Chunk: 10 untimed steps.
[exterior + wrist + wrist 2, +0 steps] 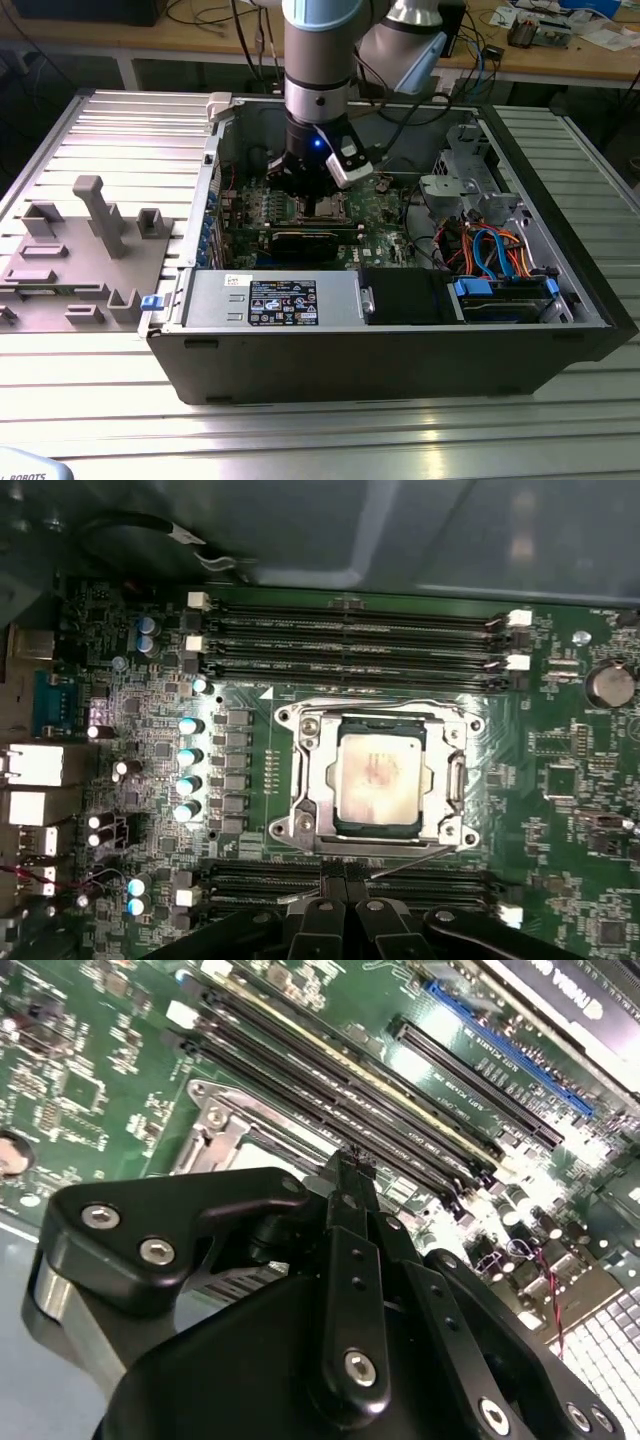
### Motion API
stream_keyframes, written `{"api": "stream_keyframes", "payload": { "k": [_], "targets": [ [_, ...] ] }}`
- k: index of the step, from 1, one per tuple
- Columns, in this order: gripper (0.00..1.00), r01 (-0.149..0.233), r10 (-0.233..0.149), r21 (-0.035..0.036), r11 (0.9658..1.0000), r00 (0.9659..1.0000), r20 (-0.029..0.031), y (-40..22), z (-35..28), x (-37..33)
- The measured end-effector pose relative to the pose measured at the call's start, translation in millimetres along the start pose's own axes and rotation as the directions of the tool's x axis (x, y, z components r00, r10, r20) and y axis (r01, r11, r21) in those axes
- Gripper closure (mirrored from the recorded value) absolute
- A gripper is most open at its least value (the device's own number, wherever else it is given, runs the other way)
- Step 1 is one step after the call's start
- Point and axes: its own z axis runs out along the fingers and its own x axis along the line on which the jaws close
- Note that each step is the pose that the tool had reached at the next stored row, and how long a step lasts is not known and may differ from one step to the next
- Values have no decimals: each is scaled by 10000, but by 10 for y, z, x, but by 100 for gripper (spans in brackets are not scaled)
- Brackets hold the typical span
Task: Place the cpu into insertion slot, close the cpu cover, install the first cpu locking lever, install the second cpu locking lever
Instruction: 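Install the second cpu locking lever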
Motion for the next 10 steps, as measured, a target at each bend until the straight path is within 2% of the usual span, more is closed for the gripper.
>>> {"api": "stream_keyframes", "payload": {
  "k": [2,4,8,9,10],
  "targets": [
    [89,40,-40,-7,10000,10000,0,1,64,47],
    [89,102,-102,-32,9999,9999,0,2,93,75],
    [89,161,-161,-156,9997,9999,8,5,123,135],
    [89,168,-167,-217,9996,9999,11,6,132,159],
    [89,170,-170,-244,9996,9999,12,6,137,171]
  ]
}}
